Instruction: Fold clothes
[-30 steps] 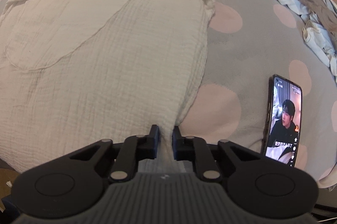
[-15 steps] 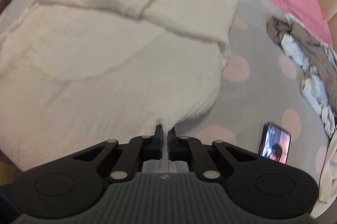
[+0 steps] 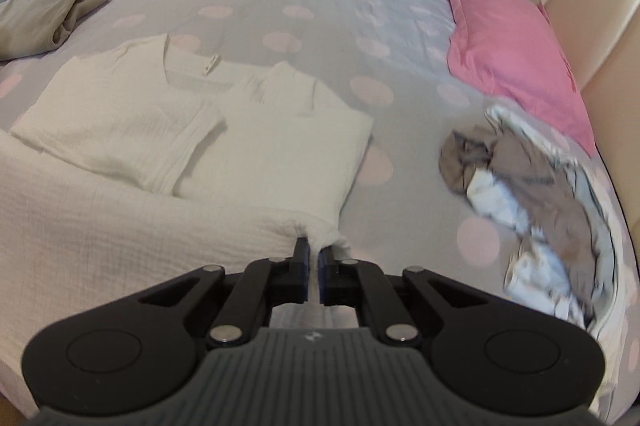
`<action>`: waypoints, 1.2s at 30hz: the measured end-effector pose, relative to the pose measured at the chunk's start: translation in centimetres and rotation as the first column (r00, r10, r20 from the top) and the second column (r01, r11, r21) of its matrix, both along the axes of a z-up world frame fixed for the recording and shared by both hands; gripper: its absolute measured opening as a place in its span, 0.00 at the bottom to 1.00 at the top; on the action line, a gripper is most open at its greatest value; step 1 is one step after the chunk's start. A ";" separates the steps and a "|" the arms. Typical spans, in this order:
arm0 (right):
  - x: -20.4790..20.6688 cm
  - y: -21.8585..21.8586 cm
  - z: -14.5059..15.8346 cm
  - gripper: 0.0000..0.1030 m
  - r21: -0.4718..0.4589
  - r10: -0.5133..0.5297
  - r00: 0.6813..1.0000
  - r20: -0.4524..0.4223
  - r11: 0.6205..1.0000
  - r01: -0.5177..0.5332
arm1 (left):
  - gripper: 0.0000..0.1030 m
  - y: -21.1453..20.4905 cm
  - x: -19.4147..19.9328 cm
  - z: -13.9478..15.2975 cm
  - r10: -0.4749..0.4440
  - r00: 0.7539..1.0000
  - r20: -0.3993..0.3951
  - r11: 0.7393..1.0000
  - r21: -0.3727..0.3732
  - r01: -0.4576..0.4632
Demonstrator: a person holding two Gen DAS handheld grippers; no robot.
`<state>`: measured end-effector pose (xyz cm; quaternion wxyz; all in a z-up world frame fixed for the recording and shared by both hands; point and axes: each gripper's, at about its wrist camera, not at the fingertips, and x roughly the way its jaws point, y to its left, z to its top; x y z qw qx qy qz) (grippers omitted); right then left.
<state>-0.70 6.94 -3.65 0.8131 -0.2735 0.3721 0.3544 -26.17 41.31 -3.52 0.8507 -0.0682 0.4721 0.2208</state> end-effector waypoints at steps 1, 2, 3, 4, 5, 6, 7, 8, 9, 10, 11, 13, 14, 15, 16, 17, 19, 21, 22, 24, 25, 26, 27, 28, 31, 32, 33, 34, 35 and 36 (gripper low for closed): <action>0.7 0.4 -0.1 0.05 0.000 0.006 1.000 -0.004 1.000 -0.006 | 0.01 0.3 0.5 0.0 0.004 1.000 0.002 1.000 0.013 -0.004; 1.3 0.8 -0.2 0.05 0.000 0.011 1.000 -0.009 1.000 -0.011 | 0.01 0.5 1.0 -0.2 0.008 1.000 0.004 1.000 0.022 -0.008; 1.9 1.2 -0.5 0.05 -0.002 0.012 1.000 -0.017 1.000 -0.012 | 0.01 0.7 1.4 -0.4 0.014 1.000 0.006 1.000 0.025 -0.014; 2.3 1.5 -0.8 0.05 -0.005 0.008 1.000 -0.026 1.000 -0.009 | 0.01 0.9 1.9 -0.6 0.019 1.000 0.007 0.999 0.029 -0.019; 2.6 1.8 -1.1 0.05 -0.009 0.005 0.999 -0.036 1.000 -0.005 | 0.01 0.9 2.2 -0.9 0.021 1.000 0.006 0.999 0.033 -0.021; 2.9 2.1 -1.5 0.05 -0.013 0.001 0.999 -0.045 1.000 -0.002 | 0.02 0.9 2.5 -1.2 0.020 1.000 0.003 0.999 0.037 -0.020; 3.2 2.3 -1.8 0.06 -0.017 -0.002 0.998 -0.055 1.000 0.002 | 0.02 0.9 2.8 -1.4 0.018 1.000 -0.002 0.999 0.040 -0.018; 3.4 2.6 -2.1 0.06 -0.021 -0.006 0.998 -0.064 1.000 0.005 | 0.02 0.9 3.0 -1.7 0.015 1.000 -0.008 0.999 0.042 -0.015; 3.7 2.9 -2.4 0.08 -0.025 -0.010 0.997 -0.074 1.000 0.008 | 0.02 0.9 3.2 -1.9 0.012 1.000 -0.015 0.999 0.043 -0.011; 3.9 3.0 -2.7 0.12 -0.027 -0.013 0.997 -0.082 1.000 0.011 | 0.02 0.8 3.3 -2.2 0.009 1.000 -0.021 0.999 0.044 -0.008; 4.0 3.0 -2.8 0.15 -0.026 -0.017 0.996 -0.088 1.000 0.015 | 0.03 0.8 3.5 -2.4 0.006 1.000 -0.028 0.999 0.045 -0.004; 4.2 2.7 -2.7 0.19 -0.023 -0.027 0.995 -0.092 0.999 0.025 | 0.04 0.7 3.8 -2.8 0.004 0.999 -0.040 0.999 0.048 -0.002; 4.3 2.5 -2.5 0.21 -0.021 -0.034 0.996 -0.088 0.999 0.032 | 0.07 0.6 3.8 -2.7 0.007 0.999 -0.039 0.999 0.053 -0.005; 4.3 2.2 -2.3 0.23 -0.014 -0.038 0.996 -0.083 0.999 0.037 | 0.10 0.4 3.7 -2.5 0.010 0.999 -0.032 0.998 0.058 -0.008; 4.4 1.8 -1.9 0.24 -0.002 -0.041 0.996 -0.081 0.999 0.041 | 0.11 0.2 3.5 -2.2 0.012 1.000 -0.020 0.998 0.060 -0.011; 4.4 1.4 -1.5 0.24 0.012 -0.045 0.995 -0.084 0.999 0.047 | 0.15 0.0 3.3 -1.8 0.012 1.000 -0.004 0.998 0.058 -0.012; 4.2 0.7 -0.9 0.28 0.034 -0.053 0.995 -0.089 0.998 0.056 | 0.19 -0.5 2.8 -1.4 0.006 1.000 0.014 0.998 0.058 -0.007; 3.5 0.4 -0.7 0.28 0.036 -0.034 0.996 -0.081 0.999 0.037 | 0.21 -1.0 2.4 -1.1 -0.002 1.000 0.026 0.998 0.058 0.001; 3.1 0.3 -0.7 0.28 0.032 -0.019 0.997 -0.074 0.999 0.021 | 0.21 -1.3 2.1 -1.0 -0.006 0.999 0.033 0.998 0.059 0.004; 1.9 0.1 -0.8 0.28 0.017 0.017 0.998 -0.062 1.000 -0.016 | 0.21 -2.3 1.7 -0.8 -0.040 0.998 0.040 0.997 0.073 0.037; 1.3 0.0 -0.8 0.28 0.012 0.033 0.998 -0.060 0.999 -0.032 | 0.21 -3.0 1.5 -0.8 -0.063 0.997 0.042 0.995 0.085 0.060; 0.8 -0.3 -0.8 0.28 0.014 0.046 0.997 -0.062 0.999 -0.045 | 0.21 -3.8 1.3 -0.7 -0.091 0.995 0.041 0.991 0.103 0.086; 0.2 -0.6 -0.8 0.28 0.018 0.057 0.996 -0.067 0.998 -0.056 | 0.21 -4.6 1.0 -0.6 -0.119 0.992 0.039 0.986 0.126 0.113; -0.3 -0.8 -0.9 0.28 0.020 0.070 0.995 -0.071 0.997 -0.069 | 0.21 -5.5 0.8 -0.5 -0.146 0.989 0.036 0.979 0.149 0.139; -1.8 -1.7 -0.9 0.28 0.006 0.108 0.993 -0.051 0.994 -0.108 | 0.21 -8.1 -0.1 -0.5 -0.226 0.974 0.017 0.955 0.204 0.217; -2.4 -2.0 -0.8 0.28 0.004 0.123 0.992 -0.040 0.992 -0.123 | 0.21 -9.0 -0.4 -0.5 -0.252 0.968 0.009 0.945 0.219 0.244; -2.9 -2.3 -0.6 0.28 0.005 0.138 0.990 -0.031 0.990 -0.138 | 0.21 -9.9 -0.7 -0.5 -0.278 0.961 -0.001 0.934 0.232 0.270; -3.4 -2.6 -0.6 0.28 0.008 0.153 0.988 -0.027 0.988 -0.153 | 0.21 -10.7 -1.0 -0.7 -0.302 0.953 -0.013 0.924 0.241 0.296; -4.0 -2.9 -0.5 0.28 0.009 0.168 0.986 -0.025 0.986 -0.167 | 0.21 -11.5 -1.4 -0.9 -0.326 0.945 -0.026 0.914 0.246 0.322; -4.6 -3.1 -0.6 0.28 0.006 0.184 0.983 -0.022 0.983 -0.184 | 0.21 -12.3 -1.8 -1.1 -0.349 0.936 -0.040 0.904 0.251 0.347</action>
